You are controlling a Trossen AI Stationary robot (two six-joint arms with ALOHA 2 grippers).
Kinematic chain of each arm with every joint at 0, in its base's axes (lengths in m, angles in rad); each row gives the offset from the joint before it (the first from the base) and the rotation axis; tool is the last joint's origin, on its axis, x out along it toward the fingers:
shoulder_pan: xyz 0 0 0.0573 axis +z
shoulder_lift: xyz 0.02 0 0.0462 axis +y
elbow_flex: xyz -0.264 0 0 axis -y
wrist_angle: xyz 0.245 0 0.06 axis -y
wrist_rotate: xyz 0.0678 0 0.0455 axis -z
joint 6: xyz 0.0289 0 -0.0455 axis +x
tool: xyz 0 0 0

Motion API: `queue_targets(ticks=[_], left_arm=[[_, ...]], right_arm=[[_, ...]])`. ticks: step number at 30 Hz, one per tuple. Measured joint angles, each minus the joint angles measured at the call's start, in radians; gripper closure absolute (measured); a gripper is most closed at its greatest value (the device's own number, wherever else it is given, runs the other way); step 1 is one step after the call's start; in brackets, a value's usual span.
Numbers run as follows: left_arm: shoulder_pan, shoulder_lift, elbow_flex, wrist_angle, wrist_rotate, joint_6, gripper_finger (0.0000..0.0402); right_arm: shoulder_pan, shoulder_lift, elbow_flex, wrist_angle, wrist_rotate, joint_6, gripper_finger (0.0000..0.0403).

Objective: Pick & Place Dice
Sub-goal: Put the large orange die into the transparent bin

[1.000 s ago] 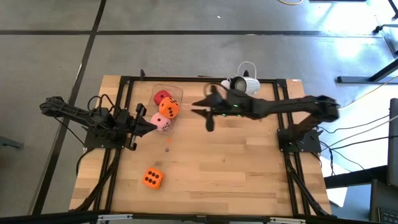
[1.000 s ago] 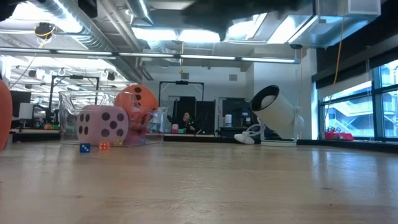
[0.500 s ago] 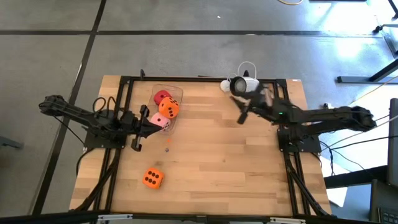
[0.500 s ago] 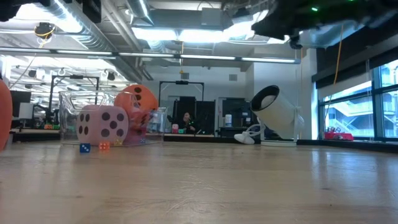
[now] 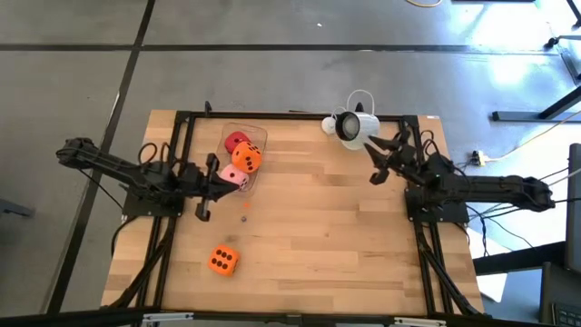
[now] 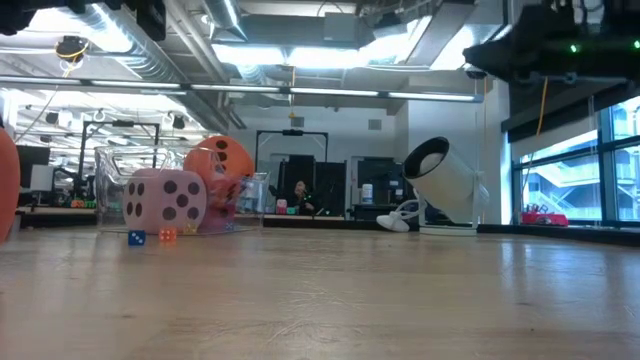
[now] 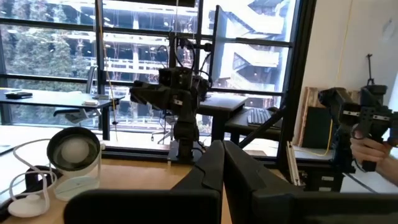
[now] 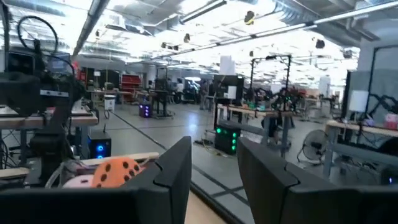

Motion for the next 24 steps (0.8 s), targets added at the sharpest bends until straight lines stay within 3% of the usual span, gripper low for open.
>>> queue_targets(ticks=[9, 13, 24], left_arm=[[0.004, 0.041, 0.000, 0.000, 0.001, 0.006, 0.0398], [0.004, 0.044, 0.000, 0.000, 0.001, 0.007, 0.0398], [0.004, 0.044, 0.000, -0.001, 0.001, -0.035, 0.0398]], right_arm=[[-0.083, -0.075, -0.093, 0.002, -0.163, 0.135, 0.0273], [-0.093, -0.075, -0.093, 0.003, -0.165, 0.185, 0.0273], [-0.093, -0.075, -0.093, -0.006, -0.139, 0.107, 0.0273]])
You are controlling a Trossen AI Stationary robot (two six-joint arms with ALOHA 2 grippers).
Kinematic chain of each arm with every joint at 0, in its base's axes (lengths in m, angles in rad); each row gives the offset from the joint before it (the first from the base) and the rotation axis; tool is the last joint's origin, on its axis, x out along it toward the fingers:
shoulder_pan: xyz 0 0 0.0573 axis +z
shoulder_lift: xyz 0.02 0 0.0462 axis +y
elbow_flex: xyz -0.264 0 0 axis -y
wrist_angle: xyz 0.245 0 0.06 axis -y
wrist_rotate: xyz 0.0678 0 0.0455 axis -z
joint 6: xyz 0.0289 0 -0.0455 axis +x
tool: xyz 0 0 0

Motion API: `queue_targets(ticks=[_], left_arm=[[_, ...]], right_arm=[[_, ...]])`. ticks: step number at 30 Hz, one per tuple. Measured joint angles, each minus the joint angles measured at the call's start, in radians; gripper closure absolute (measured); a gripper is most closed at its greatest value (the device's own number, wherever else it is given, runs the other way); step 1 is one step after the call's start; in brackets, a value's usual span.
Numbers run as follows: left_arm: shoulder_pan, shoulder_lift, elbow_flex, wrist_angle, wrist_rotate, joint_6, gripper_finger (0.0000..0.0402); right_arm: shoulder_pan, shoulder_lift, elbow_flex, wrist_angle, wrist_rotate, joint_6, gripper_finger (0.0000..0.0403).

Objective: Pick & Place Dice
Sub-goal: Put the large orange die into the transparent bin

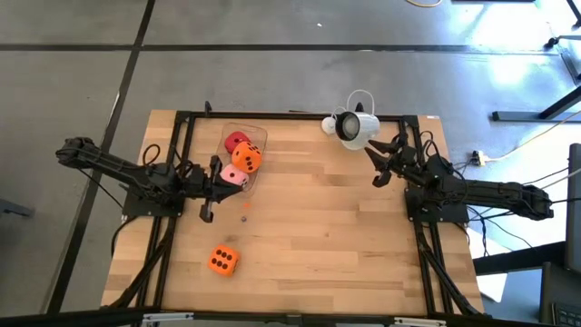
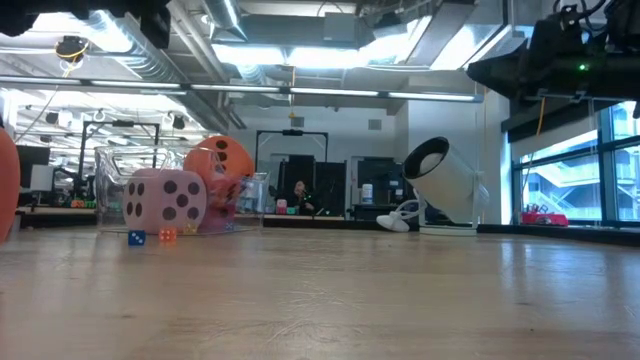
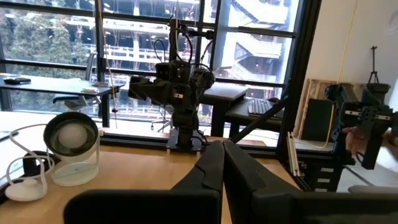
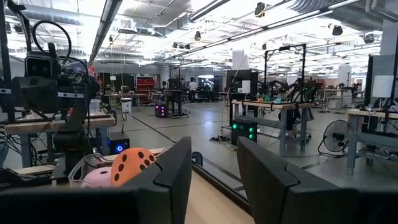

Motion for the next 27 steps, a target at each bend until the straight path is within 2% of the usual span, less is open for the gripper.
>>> queue_targets(ticks=[22, 25, 27], left_arm=[[0.000, 0.132, 0.040, -0.022, 0.000, -0.046, 0.0398], [0.000, 0.130, 0.040, -0.066, -0.025, -0.119, 0.0398], [0.000, 0.125, 0.047, -0.128, -0.082, -0.158, 0.0398]], right_arm=[[0.000, 0.000, 0.000, -0.004, 0.000, -0.005, 0.0273], [0.000, 0.000, 0.000, -0.004, 0.000, -0.005, 0.0273], [0.000, 0.000, 0.000, -0.004, 0.000, -0.006, 0.0273]])
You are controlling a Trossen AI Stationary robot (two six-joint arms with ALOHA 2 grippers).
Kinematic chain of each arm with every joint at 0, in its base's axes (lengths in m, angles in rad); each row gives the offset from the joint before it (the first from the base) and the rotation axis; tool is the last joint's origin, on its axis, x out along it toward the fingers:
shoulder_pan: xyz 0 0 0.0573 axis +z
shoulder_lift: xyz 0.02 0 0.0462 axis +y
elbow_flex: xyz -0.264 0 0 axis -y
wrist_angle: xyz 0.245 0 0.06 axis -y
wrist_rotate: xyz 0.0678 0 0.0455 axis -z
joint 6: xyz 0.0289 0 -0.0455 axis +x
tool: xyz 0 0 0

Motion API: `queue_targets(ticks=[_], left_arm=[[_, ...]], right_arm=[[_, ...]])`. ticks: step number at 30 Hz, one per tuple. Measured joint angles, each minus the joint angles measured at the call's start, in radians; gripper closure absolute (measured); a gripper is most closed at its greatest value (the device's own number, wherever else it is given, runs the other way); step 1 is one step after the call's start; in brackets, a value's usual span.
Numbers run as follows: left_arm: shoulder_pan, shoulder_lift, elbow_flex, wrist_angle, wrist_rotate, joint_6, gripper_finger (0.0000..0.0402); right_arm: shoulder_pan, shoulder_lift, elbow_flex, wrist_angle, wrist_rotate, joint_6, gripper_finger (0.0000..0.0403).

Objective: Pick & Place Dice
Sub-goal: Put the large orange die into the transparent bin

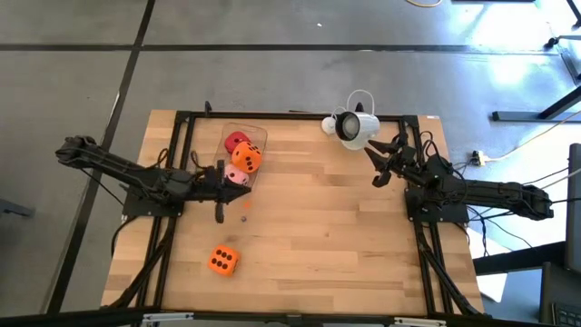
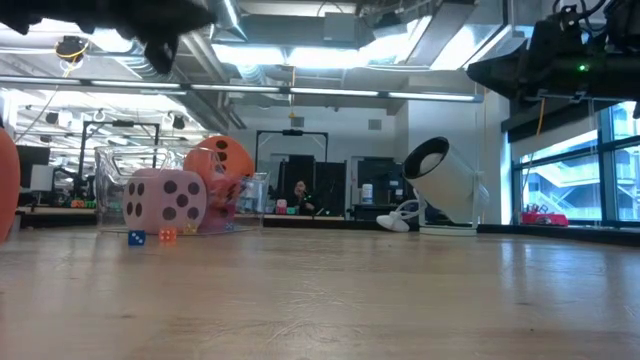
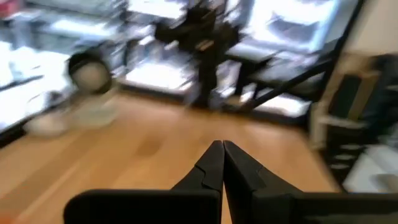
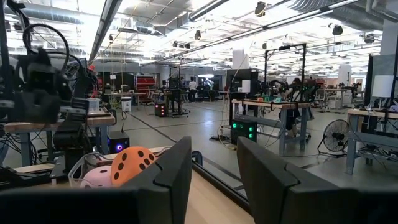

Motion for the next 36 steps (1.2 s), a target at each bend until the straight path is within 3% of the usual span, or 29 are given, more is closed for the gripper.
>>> queue_targets(ticks=[5, 9, 12, 15, 19, 23, 27, 36], left_arm=[[0.000, 0.080, 0.166, -0.543, -0.275, -0.257, 0.0398], [0.000, 0.191, 0.354, -0.859, -0.328, -0.476, 0.0398], [-0.001, 0.299, 0.464, -1.016, -0.246, -0.554, 0.0398], [0.001, 0.386, 0.538, -1.095, -0.093, -0.621, 0.0395], [0.001, 0.445, 0.586, -1.109, 0.107, -0.687, 0.0378], [-0.016, 0.455, 0.600, -1.108, 0.216, -0.742, 0.0347], [-0.051, 0.447, 0.600, -1.125, 0.260, -0.811, 0.0303], [-0.169, 0.402, 0.599, -1.200, 0.242, -0.976, 0.0207]], right_arm=[[0.000, 0.000, 0.000, 0.000, 0.000, 0.000, 0.0273], [0.000, 0.000, 0.000, 0.000, 0.000, 0.000, 0.0273], [0.000, 0.000, 0.000, 0.000, 0.000, 0.000, 0.0273], [0.000, 0.000, 0.000, 0.000, 0.000, 0.000, 0.0273], [0.000, 0.000, 0.000, 0.000, 0.000, 0.000, 0.0273], [0.000, 0.000, 0.000, 0.000, 0.000, 0.000, 0.0273], [0.000, 0.000, 0.000, 0.000, 0.000, -0.001, 0.0273], [0.000, 0.000, 0.000, -0.002, 0.000, 0.000, 0.0273]])
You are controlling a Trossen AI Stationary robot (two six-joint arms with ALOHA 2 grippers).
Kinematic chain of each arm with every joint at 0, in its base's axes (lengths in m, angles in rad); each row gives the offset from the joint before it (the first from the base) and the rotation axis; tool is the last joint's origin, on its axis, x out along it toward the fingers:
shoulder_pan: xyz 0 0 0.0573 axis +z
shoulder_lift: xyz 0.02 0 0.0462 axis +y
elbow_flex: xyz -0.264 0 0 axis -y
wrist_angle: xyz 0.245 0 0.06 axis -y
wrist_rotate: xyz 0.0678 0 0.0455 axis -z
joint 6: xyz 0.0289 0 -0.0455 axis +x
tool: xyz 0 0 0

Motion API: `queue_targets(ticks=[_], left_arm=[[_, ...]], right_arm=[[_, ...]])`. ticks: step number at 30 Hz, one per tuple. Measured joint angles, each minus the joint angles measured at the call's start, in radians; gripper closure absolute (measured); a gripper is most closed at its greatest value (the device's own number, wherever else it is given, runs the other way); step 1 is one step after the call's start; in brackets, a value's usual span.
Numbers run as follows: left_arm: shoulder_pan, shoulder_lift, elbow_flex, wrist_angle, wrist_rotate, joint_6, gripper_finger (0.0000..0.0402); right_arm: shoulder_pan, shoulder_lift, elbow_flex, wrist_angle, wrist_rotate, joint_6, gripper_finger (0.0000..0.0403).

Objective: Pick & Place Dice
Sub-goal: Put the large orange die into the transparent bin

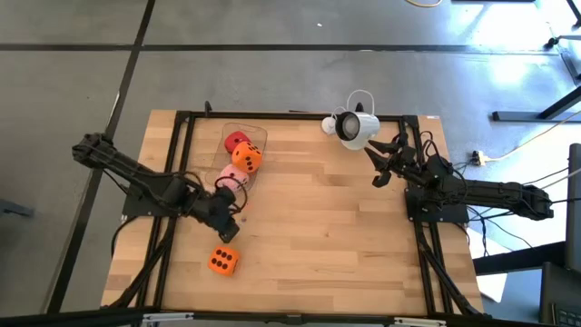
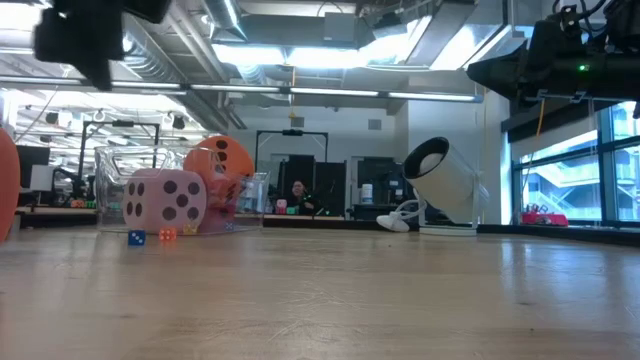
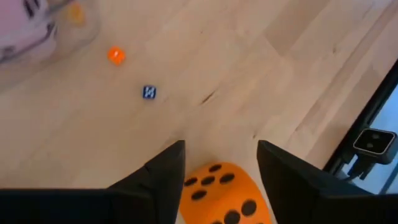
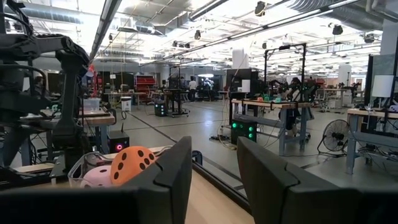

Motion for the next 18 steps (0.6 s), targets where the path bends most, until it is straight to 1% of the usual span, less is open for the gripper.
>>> queue_targets(ticks=[5, 10, 14, 18], left_arm=[[-0.091, -0.040, 0.000, -0.048, -0.051, -0.119, 0.0187], [-0.178, -0.053, 0.000, -0.104, -0.070, -0.254, 0.0185], [-0.259, -0.053, -0.004, -0.124, -0.125, -0.356, 0.0185], [-0.335, -0.053, -0.023, -0.120, -0.156, -0.451, 0.0185]], right_arm=[[0.000, 0.000, 0.000, 0.000, 0.000, 0.000, 0.0273], [0.000, 0.000, 0.000, 0.000, 0.000, 0.000, 0.0273], [0.000, 0.000, 0.000, 0.000, 0.000, 0.000, 0.0273], [0.000, 0.000, 0.000, 0.000, 0.000, 0.000, 0.0273]])
